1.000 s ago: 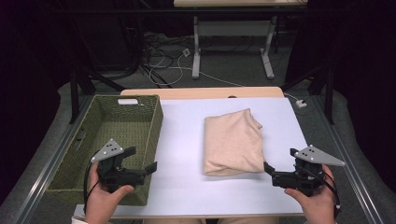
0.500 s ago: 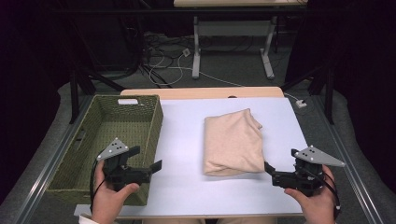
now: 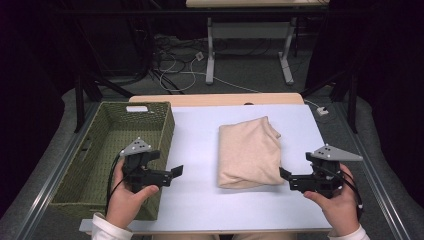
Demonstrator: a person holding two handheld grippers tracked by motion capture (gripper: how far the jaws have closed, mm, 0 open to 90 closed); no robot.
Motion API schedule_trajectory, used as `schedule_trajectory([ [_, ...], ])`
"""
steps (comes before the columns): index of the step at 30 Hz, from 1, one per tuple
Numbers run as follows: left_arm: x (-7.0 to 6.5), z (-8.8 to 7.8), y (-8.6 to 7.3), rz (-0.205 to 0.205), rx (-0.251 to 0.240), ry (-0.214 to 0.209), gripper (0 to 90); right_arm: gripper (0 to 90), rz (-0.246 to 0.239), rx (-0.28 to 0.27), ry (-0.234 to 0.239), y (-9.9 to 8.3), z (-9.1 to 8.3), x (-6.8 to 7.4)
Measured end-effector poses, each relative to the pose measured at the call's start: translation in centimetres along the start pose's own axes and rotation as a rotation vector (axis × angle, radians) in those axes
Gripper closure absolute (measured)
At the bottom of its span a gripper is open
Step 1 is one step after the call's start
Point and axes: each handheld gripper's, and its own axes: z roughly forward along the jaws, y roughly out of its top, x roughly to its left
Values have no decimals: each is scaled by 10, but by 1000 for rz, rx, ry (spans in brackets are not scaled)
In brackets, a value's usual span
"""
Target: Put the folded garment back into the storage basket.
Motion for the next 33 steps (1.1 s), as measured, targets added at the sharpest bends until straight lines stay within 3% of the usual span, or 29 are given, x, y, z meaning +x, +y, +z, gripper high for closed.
schedule_trajectory([
  [7, 5, 9, 8, -19, 27, -34, 5, 0, -13, 40, -7, 10, 6, -8],
  [11, 6, 13, 14, -56, 35, -81, 5, 0, 15, 56, 15, 15, 10, -14],
  [15, 4, 19, 22, -47, 75, -81, 10, 0, 42, 80, 59, 22, 14, -17],
  [18, 2, 25, 29, -38, 98, -87, 10, 0, 35, 97, 59, 31, 17, -19],
  [23, -2, 35, 42, -40, 104, -96, 10, 0, 30, 105, 55, 40, 22, -21],
  [33, -3, 60, 66, -83, 108, -136, 10, 16, 80, 161, 81, 56, 45, -24],
])
